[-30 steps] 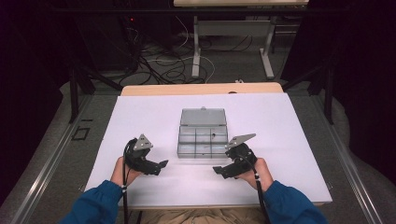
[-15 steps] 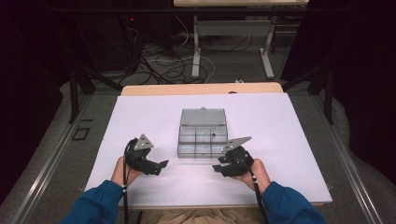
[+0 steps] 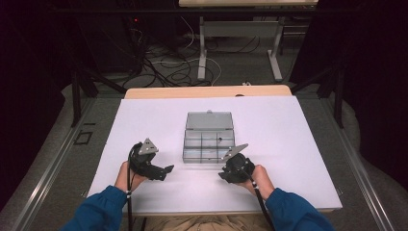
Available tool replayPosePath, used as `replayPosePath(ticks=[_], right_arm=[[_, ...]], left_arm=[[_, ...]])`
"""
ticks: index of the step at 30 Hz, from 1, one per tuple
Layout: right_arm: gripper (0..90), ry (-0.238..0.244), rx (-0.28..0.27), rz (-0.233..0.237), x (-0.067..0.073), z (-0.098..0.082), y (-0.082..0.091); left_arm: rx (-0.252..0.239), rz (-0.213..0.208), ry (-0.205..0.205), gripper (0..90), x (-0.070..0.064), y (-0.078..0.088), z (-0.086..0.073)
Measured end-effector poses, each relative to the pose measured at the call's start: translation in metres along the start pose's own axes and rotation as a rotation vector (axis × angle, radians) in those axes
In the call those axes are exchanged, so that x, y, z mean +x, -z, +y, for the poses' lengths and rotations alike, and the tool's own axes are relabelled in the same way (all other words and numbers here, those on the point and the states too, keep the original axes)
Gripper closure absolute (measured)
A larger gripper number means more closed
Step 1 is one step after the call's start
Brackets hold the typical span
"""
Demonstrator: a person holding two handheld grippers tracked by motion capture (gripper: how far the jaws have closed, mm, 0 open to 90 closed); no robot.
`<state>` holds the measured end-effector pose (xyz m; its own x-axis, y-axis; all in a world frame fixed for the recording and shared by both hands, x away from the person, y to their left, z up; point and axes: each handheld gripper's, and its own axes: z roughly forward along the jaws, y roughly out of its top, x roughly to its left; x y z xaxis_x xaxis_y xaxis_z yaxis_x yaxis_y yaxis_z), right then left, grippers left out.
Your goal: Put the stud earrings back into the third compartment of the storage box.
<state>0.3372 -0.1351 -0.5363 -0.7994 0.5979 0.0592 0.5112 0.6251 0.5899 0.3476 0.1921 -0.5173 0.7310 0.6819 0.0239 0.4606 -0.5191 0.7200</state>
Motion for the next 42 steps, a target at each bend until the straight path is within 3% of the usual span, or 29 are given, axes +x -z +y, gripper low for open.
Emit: replayPosePath(ticks=[6, 11, 26, 42], right_arm=[[74.4, 0.032, 0.034, -0.011, 0.002, -0.002, -0.009], [78.8, 0.041, 0.029, -0.006, 0.003, -0.002, -0.009], [79.7, 0.003, 0.028, 0.000, 0.001, -0.001, -0.007], [79.7, -0.010, -0.082, -0.042, 0.001, 0.003, 0.017]], left_arm=[[-0.001, 0.000, -0.001, 2.4, -0.001, 0.000, -0.001], [0.003, 0.002, -0.002, 2.3, 0.000, -0.001, 0.000], [0.006, -0.002, -0.004, 2.4, 0.000, -0.001, 0.000], [-0.001, -0.010, -0.014, 2.5, -0.002, -0.001, 0.000]])
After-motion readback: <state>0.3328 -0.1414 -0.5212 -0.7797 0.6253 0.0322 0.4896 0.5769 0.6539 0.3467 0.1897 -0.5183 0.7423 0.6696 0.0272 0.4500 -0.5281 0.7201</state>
